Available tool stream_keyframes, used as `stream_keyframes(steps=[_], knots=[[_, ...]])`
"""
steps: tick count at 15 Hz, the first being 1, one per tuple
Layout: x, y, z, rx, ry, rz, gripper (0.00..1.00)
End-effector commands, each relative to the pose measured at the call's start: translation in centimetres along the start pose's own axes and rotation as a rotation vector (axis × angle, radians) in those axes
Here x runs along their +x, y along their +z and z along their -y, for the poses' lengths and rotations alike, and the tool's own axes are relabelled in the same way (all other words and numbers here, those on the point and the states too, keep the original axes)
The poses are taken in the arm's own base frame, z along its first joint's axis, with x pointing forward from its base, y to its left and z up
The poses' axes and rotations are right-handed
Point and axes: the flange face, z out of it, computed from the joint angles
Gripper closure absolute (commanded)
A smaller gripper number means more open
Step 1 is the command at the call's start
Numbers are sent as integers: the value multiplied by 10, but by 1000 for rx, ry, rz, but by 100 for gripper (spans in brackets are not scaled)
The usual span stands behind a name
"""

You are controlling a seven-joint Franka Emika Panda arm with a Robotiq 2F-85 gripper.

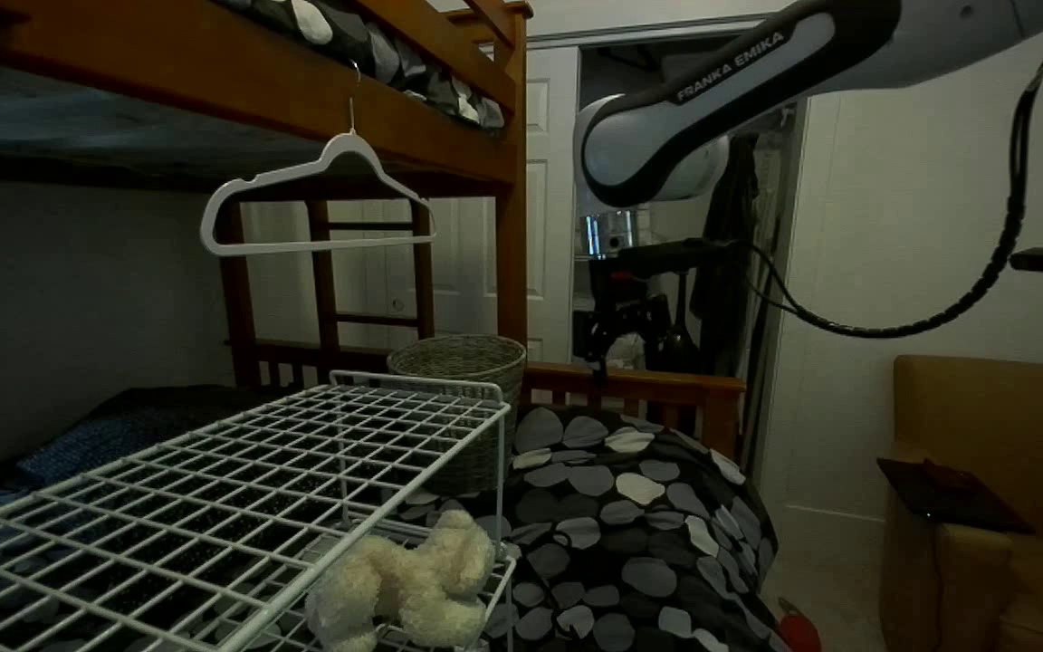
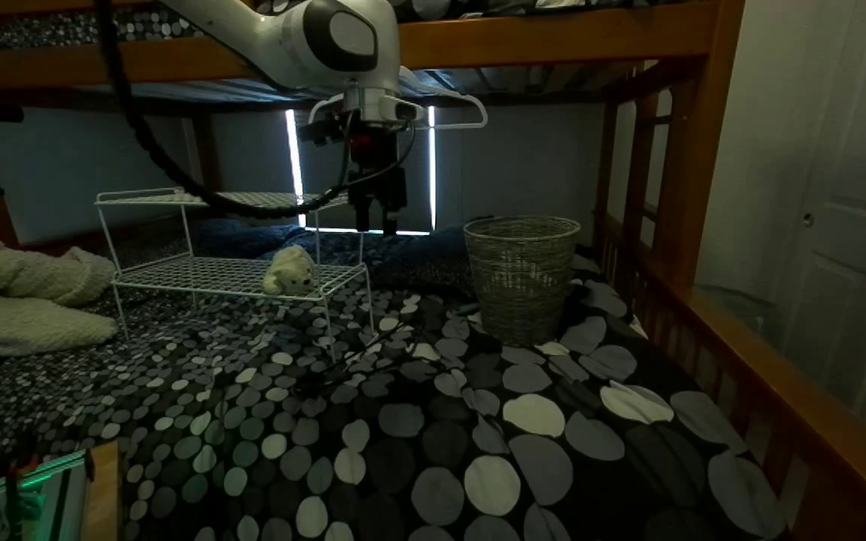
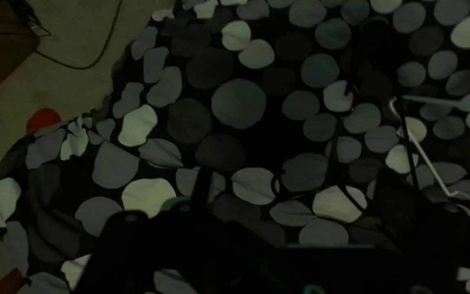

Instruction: Pull the rolling brush backward on the bed

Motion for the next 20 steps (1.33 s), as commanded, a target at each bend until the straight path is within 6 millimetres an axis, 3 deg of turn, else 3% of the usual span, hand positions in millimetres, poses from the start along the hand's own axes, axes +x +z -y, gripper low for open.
stream_keyframes(steps=[1,7,11,13,14,17,20], knots=[[41,12,35,15,120,-26,0],[93,38,104,62,185,-148,0],[122,65,136,-1,144,-232,0],[132,79,146,-52,75,-265,0],[118,68,138,-6,110,-234,0],[129,81,148,-33,86,-247,0],[131,79,147,-34,85,-254,0]])
